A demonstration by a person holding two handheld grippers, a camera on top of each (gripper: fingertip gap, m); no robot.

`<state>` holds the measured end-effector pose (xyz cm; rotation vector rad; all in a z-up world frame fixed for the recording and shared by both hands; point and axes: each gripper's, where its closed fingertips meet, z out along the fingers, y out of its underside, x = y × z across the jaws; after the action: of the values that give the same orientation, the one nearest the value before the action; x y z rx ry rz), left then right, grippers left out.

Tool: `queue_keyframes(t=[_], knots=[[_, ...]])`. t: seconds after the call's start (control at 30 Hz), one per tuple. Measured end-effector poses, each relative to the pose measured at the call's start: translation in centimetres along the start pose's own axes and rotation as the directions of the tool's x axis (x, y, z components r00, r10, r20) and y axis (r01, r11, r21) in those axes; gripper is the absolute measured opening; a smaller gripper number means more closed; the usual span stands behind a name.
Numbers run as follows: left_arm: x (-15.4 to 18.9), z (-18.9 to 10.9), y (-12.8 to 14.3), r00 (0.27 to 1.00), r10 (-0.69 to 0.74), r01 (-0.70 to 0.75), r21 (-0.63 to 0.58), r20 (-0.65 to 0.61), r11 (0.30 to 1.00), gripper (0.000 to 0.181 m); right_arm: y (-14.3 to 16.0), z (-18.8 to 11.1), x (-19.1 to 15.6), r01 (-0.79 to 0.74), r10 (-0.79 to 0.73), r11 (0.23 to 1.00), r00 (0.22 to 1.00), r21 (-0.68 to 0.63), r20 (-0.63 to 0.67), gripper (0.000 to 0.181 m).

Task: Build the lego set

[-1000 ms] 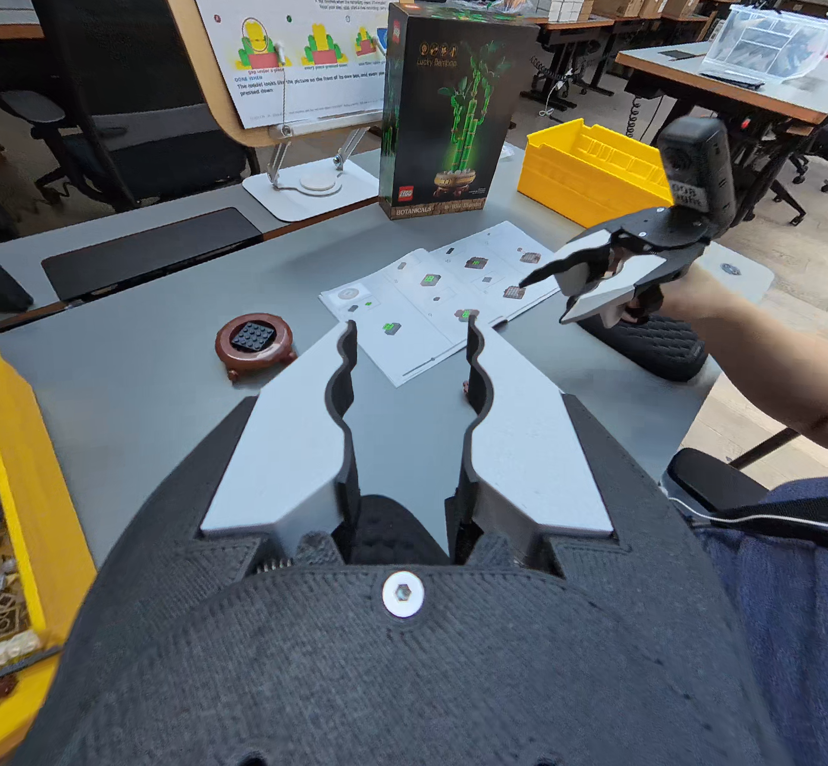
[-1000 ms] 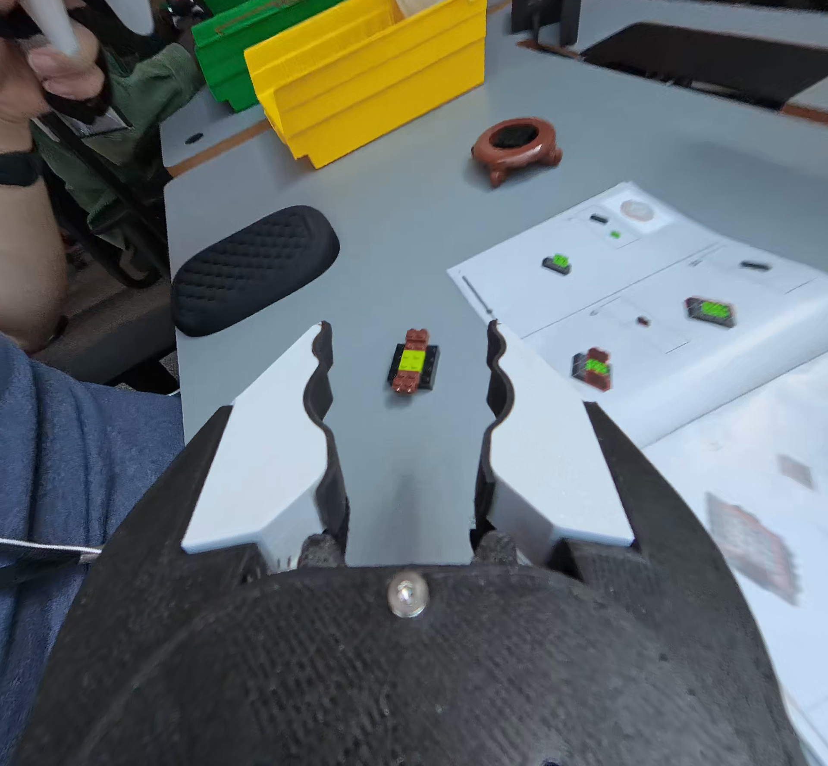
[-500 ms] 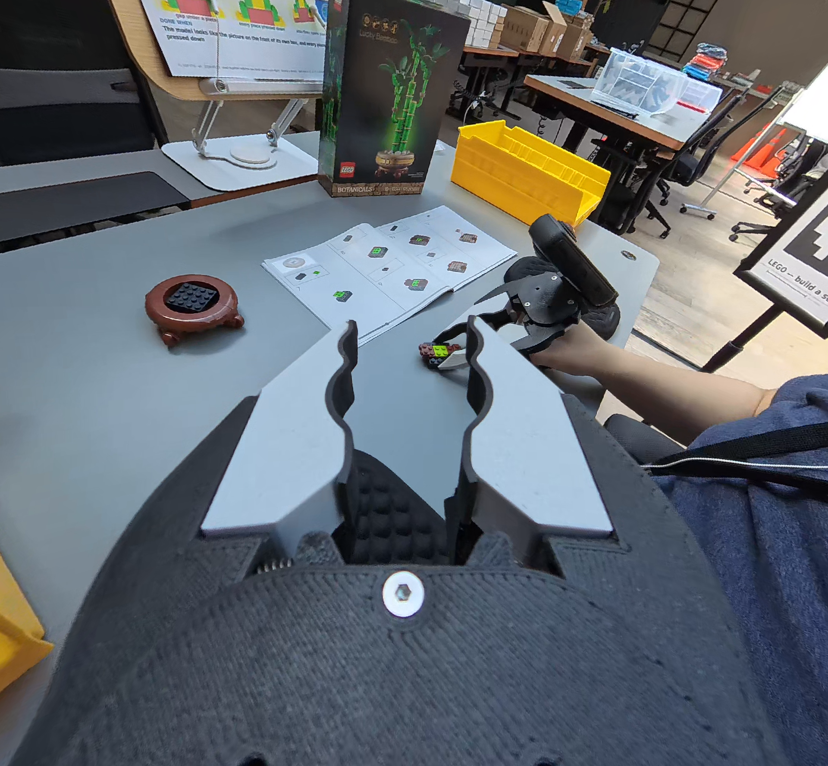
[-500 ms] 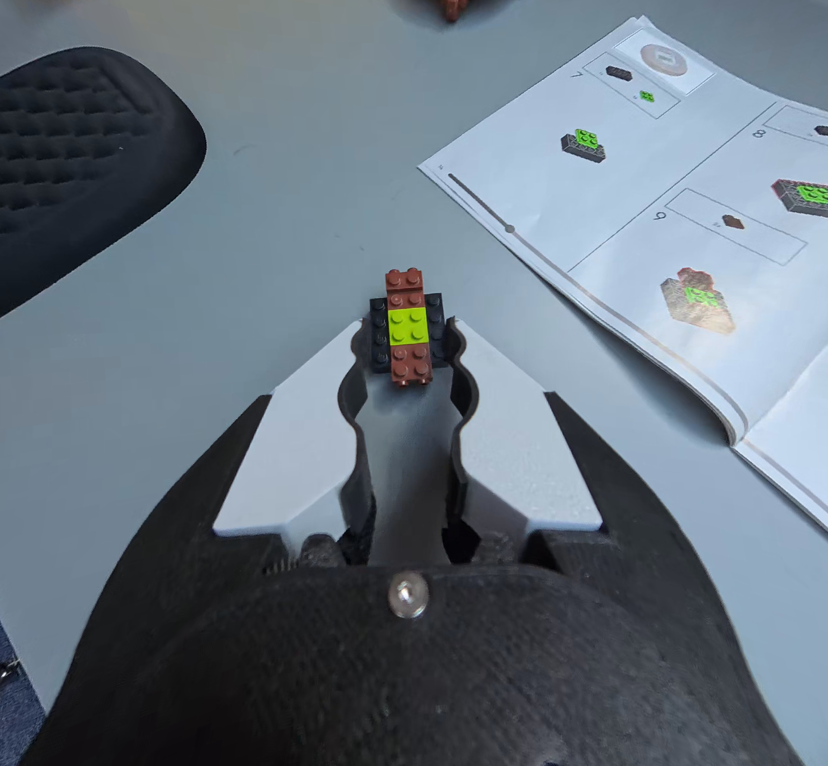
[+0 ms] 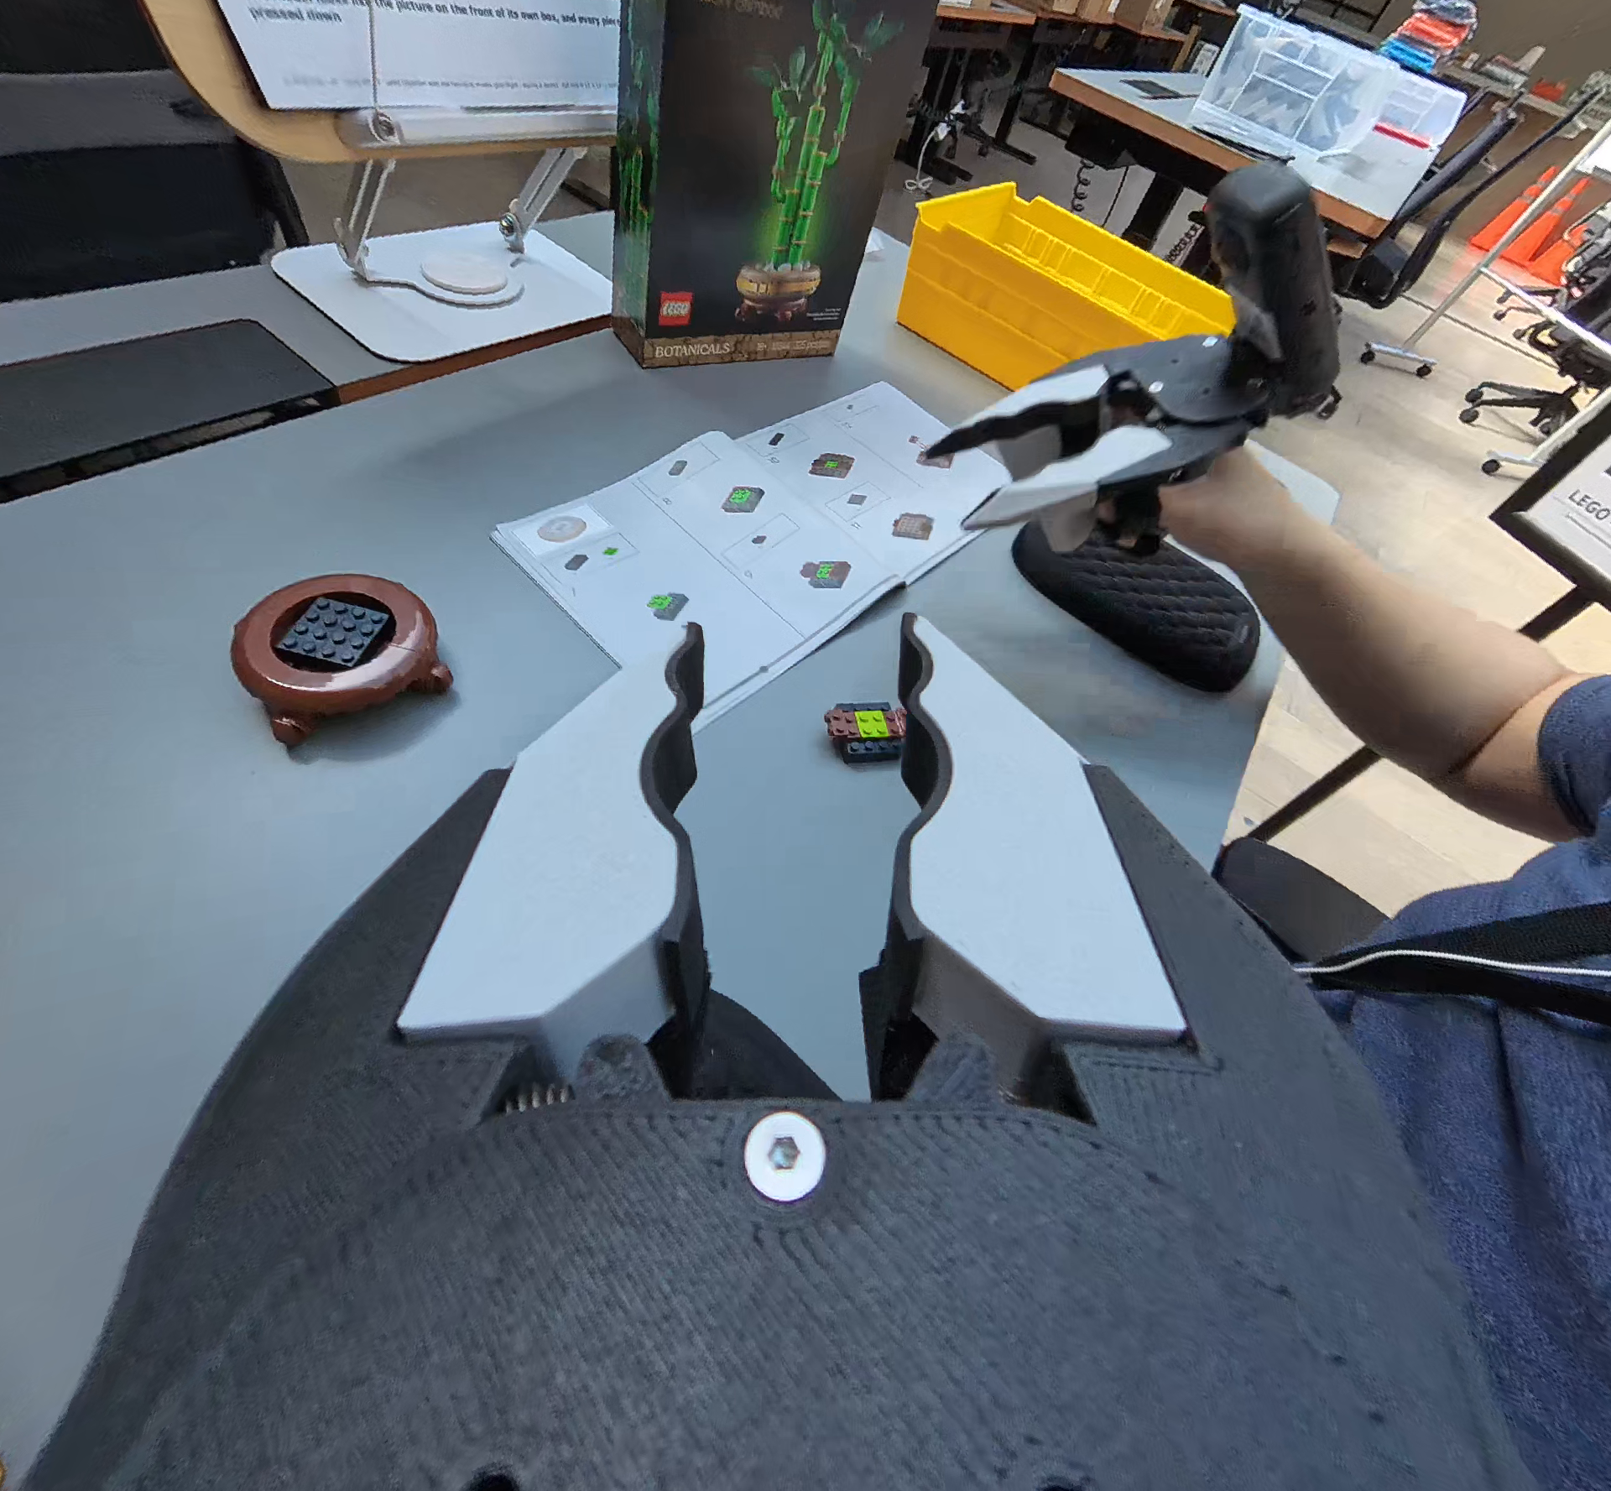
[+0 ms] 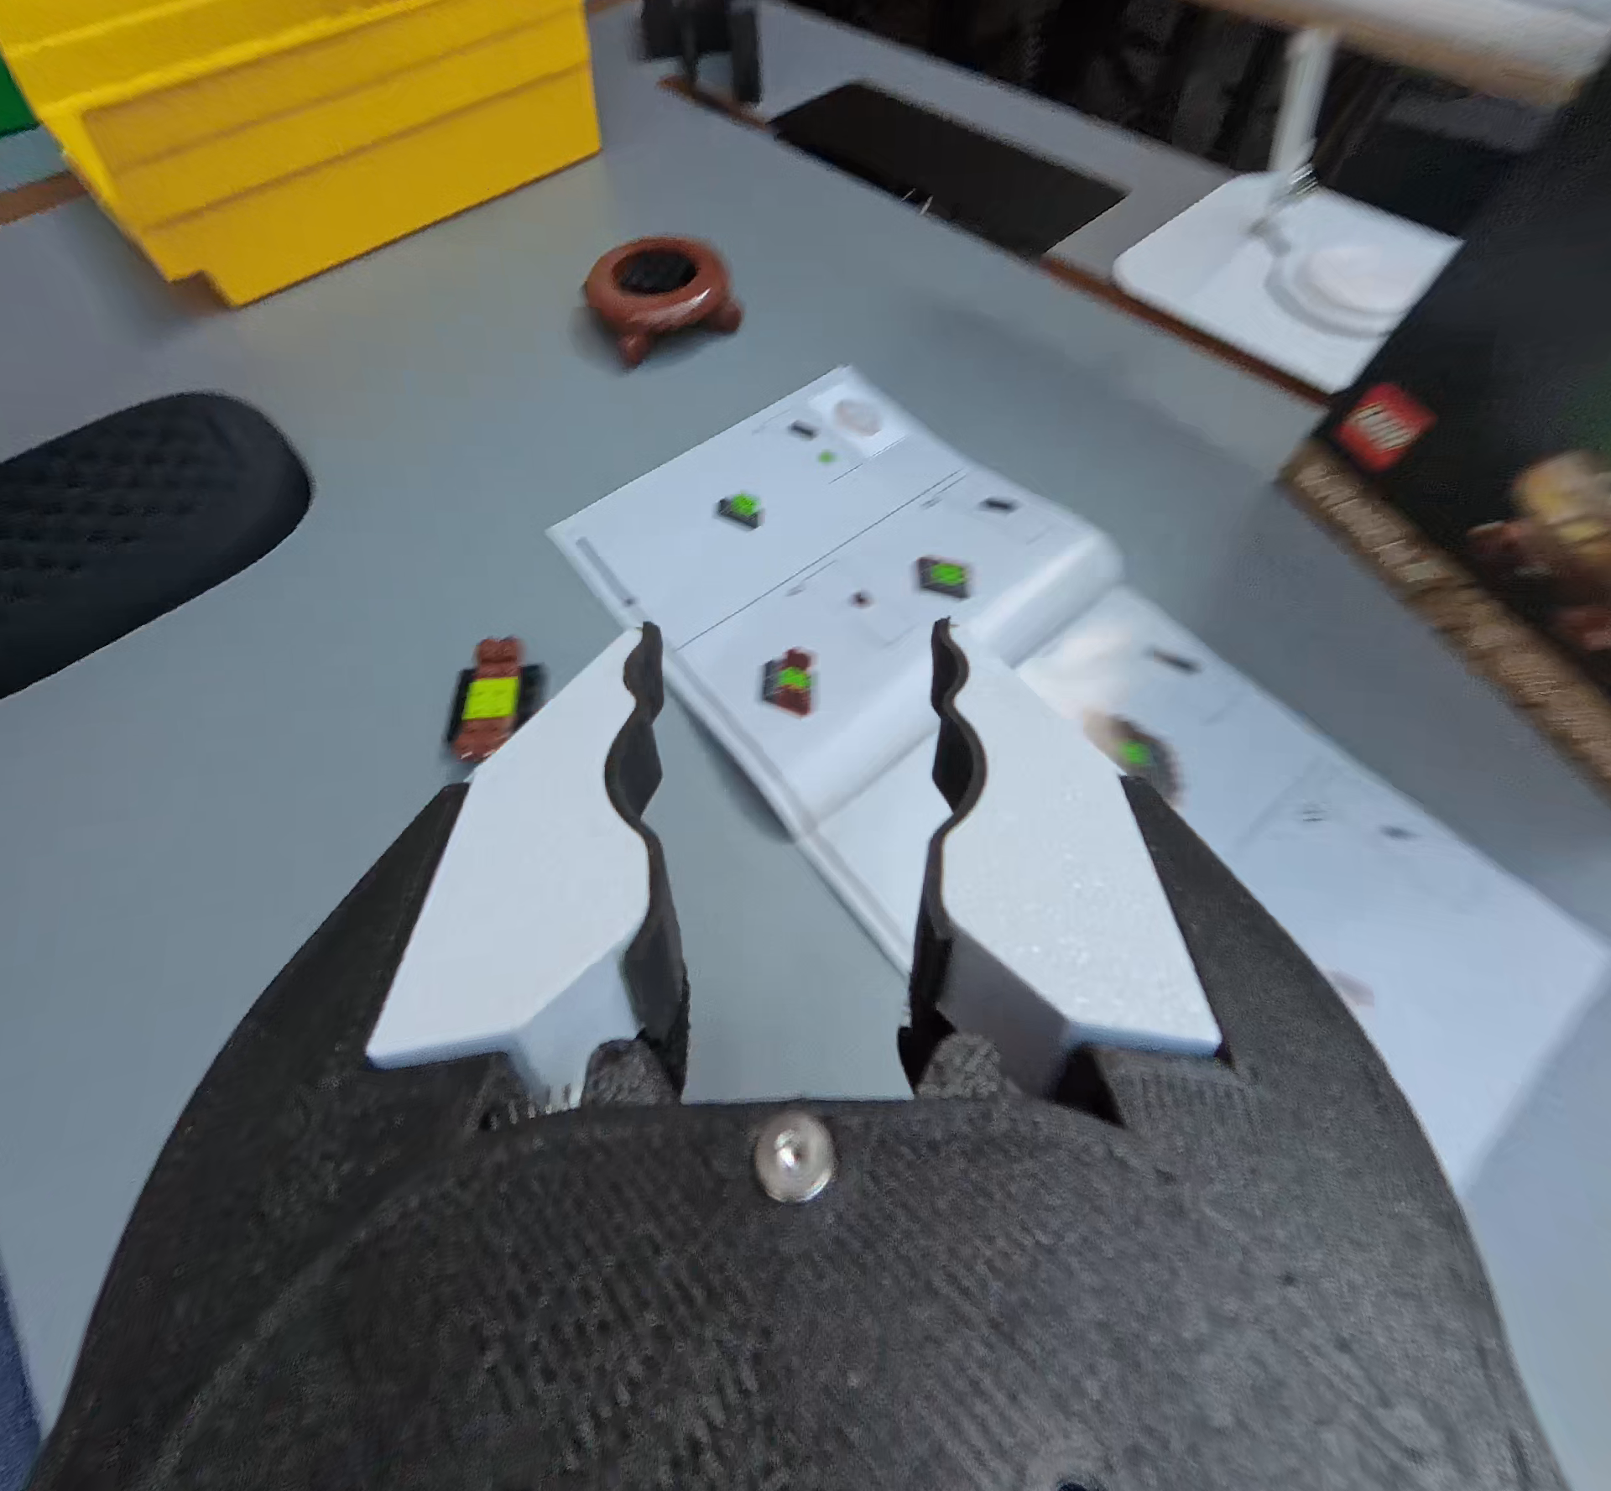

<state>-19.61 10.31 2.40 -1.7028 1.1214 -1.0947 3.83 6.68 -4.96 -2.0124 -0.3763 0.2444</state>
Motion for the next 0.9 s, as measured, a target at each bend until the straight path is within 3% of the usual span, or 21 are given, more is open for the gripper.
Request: queue_keyframes(t=[0.1, 0.13, 0.2, 0.27, 0.37, 0.53, 0.77, 0.83, 0.9], knots=[[-0.7, 1.2, -1.8, 0.998, 0.007, -0.01, 0.059, 0.057, 0.998, 0.043, -6.9, -5.7, 11.6, 0.165, -0.096, 0.957, 0.955, 0.237, -0.28, 0.064], [-0.9, 1.5, -2.5, 0.997, 0.009, -0.016, 0.084, 0.082, 0.996, 0.043, -8.0, -7.3, 14.0, 0.221, -0.107, 0.926, 0.931, 0.305, -0.35, 0.063], [-1.2, 1.4, -4.1, 0.99, 0.016, -0.036, 0.147, 0.137, 0.988, 0.039, -8.1, -9.2, 16.1, 0.28, -0.085, 0.86, 0.903, 0.426, -0.421, 0.058], [-0.9, 0.5, -5.9, 0.981, 0.037, -0.081, 0.226, 0.191, 0.971, 0.034, -5.9, -9.9, 16.6, 0.32, -0.047, 0.798, 0.877, 0.511, -0.477, 0.046], [-1.4, -1.1, -6.9, 0.94, 0.083, -0.173, 0.25, 0.332, 0.953, 0.03, -2.2, -9.0, 16.6, 0.425, -0.122, 0.804, 0.803, 0.417, -0.583, 0.039], [-3.3, -1.8, -5.0, 0.885, 0.093, -0.17, 0.129, 0.457, 0.977, 0.029, -0.4, -7.6, 16.6, 0.363, -0.125, 0.851, 0.841, 0.379, -0.526, 0.039], [-8.1, -6.3, -3.3, 0.774, 0.127, -0.156, -0.008, 0.62, 0.988, 0.026, 0.0, -5.6, 16.6, 0.504, -0.336, 0.834, 0.785, 0.222, -0.521, 0.04], [-9.5, -8.1, -3.5, 0.758, 0.101, -0.109, -0.027, 0.644, 0.994, 0.022, 0.1, -5.6, 16.8, 0.574, -0.414, 0.806, 0.72, 0.143, -0.557, 0.04], [-10.3, -9.4, -4.4, 0.762, 0.105, -0.1, -0.043, 0.639, 0.994, 0.017, 0.3, -5.4, 16.4, 0.581, -0.428, 0.802, 0.722, 0.14, -0.544, 0.04]])
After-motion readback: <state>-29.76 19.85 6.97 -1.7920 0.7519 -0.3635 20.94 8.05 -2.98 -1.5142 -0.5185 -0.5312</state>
